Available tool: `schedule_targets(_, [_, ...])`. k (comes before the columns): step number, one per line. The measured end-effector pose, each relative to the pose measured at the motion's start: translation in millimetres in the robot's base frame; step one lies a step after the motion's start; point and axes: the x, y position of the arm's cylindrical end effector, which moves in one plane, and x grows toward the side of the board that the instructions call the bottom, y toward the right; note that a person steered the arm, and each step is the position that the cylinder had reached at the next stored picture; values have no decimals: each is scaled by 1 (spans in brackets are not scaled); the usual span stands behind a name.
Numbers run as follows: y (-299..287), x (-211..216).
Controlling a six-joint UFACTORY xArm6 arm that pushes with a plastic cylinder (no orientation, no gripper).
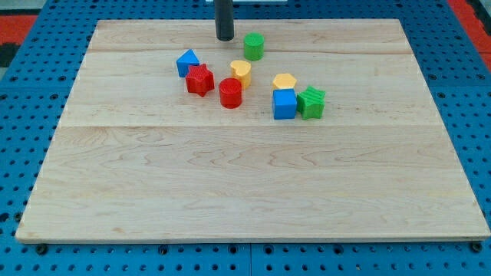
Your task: Slide the green circle above the yellow hexagon
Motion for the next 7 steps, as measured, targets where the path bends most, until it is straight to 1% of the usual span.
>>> schedule_targets(1, [52, 13])
schedule_targets(2, [52, 5])
schedule_targets(3, [-46, -25])
schedule_targets(4, [-122, 24])
schedule_targets(5, [-123, 84])
schedule_targets(6, [-120, 86])
schedule_targets(7, [-87, 86])
